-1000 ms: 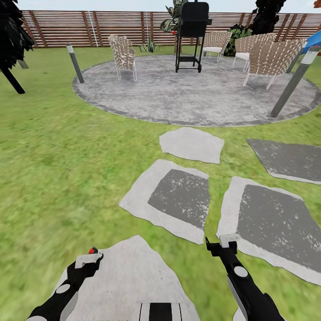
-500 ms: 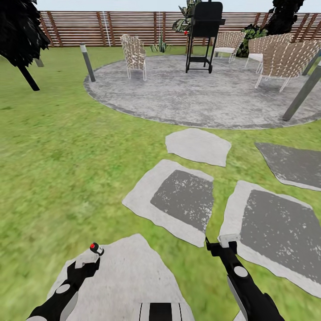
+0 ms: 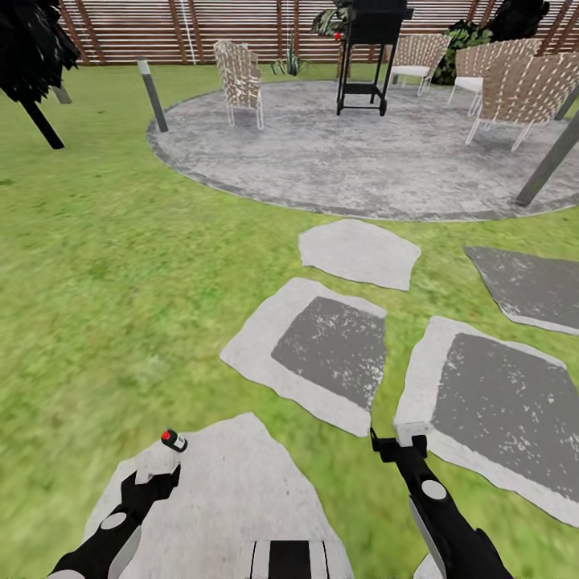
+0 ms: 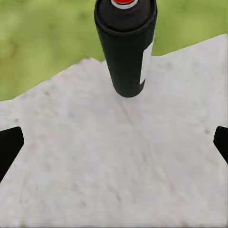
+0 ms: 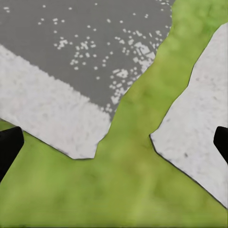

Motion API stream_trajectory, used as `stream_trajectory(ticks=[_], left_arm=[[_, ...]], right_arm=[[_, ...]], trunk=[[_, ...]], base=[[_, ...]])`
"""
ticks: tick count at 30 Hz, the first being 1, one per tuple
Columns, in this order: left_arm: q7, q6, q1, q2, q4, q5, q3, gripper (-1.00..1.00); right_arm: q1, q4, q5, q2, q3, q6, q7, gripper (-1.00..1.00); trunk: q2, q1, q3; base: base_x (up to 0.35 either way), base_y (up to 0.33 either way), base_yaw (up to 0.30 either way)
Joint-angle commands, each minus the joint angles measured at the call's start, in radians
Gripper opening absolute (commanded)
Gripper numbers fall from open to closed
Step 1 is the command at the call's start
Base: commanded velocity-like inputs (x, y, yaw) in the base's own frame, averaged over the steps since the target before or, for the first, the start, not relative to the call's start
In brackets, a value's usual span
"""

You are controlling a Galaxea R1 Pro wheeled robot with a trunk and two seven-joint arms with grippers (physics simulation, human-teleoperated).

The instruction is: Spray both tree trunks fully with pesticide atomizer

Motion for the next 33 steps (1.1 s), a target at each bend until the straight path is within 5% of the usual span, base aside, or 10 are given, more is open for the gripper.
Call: stream_trajectory(ticks=[1,12,33], left_arm=[[0.0,0.0,0.0,0.0,0.0,0.0,0.0,1.0],[-0.002,-0.069,0.003,0.002,0.003,-0.004,0.0,1.0],[-0.002,-0.074,0.004,0.0,0.003,-0.002,-0.001,1.0]], right_arm=[[0.0,0.0,0.0,0.0,0.0,0.0,0.0,1.0],[0.0,0.002,0.001,0.0,0.0,0.0,0.0,1.0],[0.0,0.003,0.002,0.0,0.0,0.0,0.0,1.0]], trunk=[[0.0,0.0,-0.006],[-0.001,0.001,-0.02],[-0.001,0.001,-0.02]], base=[[0.0,0.0,0.0],[0.0,0.0,0.0],[0.079,0.0,0.0]])
